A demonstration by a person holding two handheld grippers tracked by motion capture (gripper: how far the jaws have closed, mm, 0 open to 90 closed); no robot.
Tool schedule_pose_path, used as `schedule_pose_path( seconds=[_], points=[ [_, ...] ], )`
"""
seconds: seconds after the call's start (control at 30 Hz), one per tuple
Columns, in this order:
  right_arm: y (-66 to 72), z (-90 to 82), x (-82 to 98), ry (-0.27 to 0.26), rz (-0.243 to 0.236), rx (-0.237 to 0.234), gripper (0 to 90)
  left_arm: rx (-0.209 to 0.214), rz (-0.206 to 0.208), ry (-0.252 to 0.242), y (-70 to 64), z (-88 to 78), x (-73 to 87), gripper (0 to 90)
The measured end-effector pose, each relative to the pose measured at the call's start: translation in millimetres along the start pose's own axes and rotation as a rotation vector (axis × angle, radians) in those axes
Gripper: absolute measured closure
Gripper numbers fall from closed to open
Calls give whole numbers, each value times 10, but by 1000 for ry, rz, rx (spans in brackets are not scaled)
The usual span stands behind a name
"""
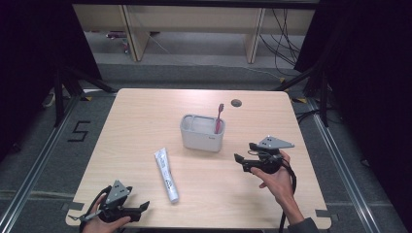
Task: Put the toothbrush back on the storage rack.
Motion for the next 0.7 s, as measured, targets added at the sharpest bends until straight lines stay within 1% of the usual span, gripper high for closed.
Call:
schedule_pose_path(
  seconds=[0.03, 0.07, 0.1, 0.13, 0.17, 0.2, 0.23, 0.27, 0.33, 0.37, 0.43, 0.47, 0.5, 0.53, 0.57, 0.6, 0.63, 0.67, 0.7],
  points=[
    [-29, 6, -2, -16, -44, 8, 265, -1, -1, -2, 2, -1, -3, 172],
    [0, 10, 20, -14, -25, -3, 265, -1, -1, -2, 2, -1, -3, 171],
    [0, 10, 20, -14, -25, -3, 265, -1, -1, -3, 1, -1, -4, 171],
    [14, -2, 45, -1, -22, -7, 263, -3, 0, 0, 2, -2, -4, 171],
    [-3, -7, 58, -2, -46, 5, 257, -5, 0, 2, 1, -4, -6, 171],
    [25, -10, 84, -2, -23, -9, 257, -5, 8, 6, 6, -4, -6, 171],
    [30, -19, 102, 2, -20, -13, 256, -2, -3, 4, -9, -1, -13, 171],
    [22, -38, 149, 14, -31, -3, 256, -6, -5, 5, -12, 0, -15, 171],
    [29, -28, 166, 6, -29, -6, 256, -1, -5, -5, -19, 10, -20, 171],
    [7, -43, 196, 16, -51, 7, 255, -1, 5, 5, -13, 7, -18, 171],
    [9, -51, 255, 31, -56, 7, 254, -4, 5, 8, -17, 7, -20, 171],
    [7, -56, 300, 32, -50, 1, 255, -1, 6, 13, -18, 5, -17, 172],
    [7, -56, 300, 32, -50, 1, 255, 0, 5, 15, -17, 5, -14, 172],
    [18, -63, 322, 37, -29, 5, 255, 0, -5, 5, -20, 13, -16, 172],
    [3, -73, 344, 45, -41, 5, 254, -1, -5, 1, -19, 15, -16, 171],
    [4, -73, 357, 50, -39, 0, 253, -1, -5, 0, -19, 15, -16, 171],
    [-16, -87, 368, 46, -41, 16, 253, -1, -4, 1, -19, 14, -16, 171],
    [-1, -92, 381, 48, -18, 5, 252, -1, -3, 1, -20, 14, -17, 171],
    [-18, -105, 385, 48, -29, 7, 250, -1, -3, 1, -20, 13, -16, 172]
  ],
)
Point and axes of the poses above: each handheld gripper's, and its own axes: z roughly forward along the jaws, x roughly out of its underside, y roughly to its left, the point moved 7 cm from there along z, roughly forward along the jaws
